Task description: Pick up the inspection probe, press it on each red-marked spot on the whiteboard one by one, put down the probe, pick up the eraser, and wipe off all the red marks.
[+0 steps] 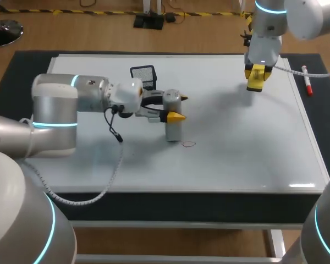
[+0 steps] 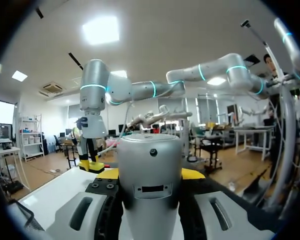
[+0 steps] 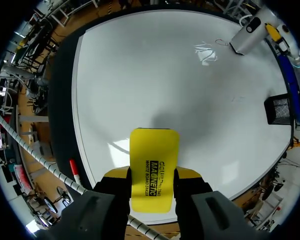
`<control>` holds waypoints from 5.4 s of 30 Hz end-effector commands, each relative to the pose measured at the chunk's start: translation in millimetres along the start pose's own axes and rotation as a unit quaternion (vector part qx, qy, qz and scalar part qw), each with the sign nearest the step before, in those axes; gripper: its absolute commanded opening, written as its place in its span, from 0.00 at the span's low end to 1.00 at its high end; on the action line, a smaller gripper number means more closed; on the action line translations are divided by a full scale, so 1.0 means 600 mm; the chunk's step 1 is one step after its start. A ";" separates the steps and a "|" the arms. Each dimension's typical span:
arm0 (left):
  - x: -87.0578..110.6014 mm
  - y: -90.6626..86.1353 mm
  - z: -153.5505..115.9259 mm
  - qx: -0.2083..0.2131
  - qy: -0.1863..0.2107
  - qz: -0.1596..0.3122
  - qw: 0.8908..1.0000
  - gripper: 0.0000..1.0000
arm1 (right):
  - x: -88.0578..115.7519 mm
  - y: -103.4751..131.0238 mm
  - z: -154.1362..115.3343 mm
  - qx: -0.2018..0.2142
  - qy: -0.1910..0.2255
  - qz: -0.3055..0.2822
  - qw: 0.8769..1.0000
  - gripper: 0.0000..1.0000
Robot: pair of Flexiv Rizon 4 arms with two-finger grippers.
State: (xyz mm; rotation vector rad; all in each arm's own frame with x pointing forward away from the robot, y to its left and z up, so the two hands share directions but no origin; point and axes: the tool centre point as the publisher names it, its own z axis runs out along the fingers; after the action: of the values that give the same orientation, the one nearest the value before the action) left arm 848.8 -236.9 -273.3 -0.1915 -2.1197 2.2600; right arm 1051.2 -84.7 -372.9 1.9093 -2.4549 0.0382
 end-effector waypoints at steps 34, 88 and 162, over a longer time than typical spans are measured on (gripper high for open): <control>-0.067 -0.049 -0.273 -0.043 -0.120 -0.024 0.992 0.00 | 0.001 -0.001 -0.001 0.000 0.001 -0.001 1.000 0.00; -0.075 -0.042 -0.294 -0.031 -0.125 -0.032 0.991 0.00 | -0.073 0.408 0.011 0.025 -0.043 -0.185 0.982 0.00; -0.075 -0.042 -0.294 -0.031 -0.125 -0.032 0.991 0.00 | -0.217 0.414 0.100 -0.001 -0.008 -0.228 0.974 0.00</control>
State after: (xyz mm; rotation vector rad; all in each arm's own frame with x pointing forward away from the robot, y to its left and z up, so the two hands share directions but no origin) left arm 911.2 -65.8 -256.4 0.1686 -2.2784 2.2905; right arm 839.1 111.3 -430.8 2.4172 -1.9550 0.0145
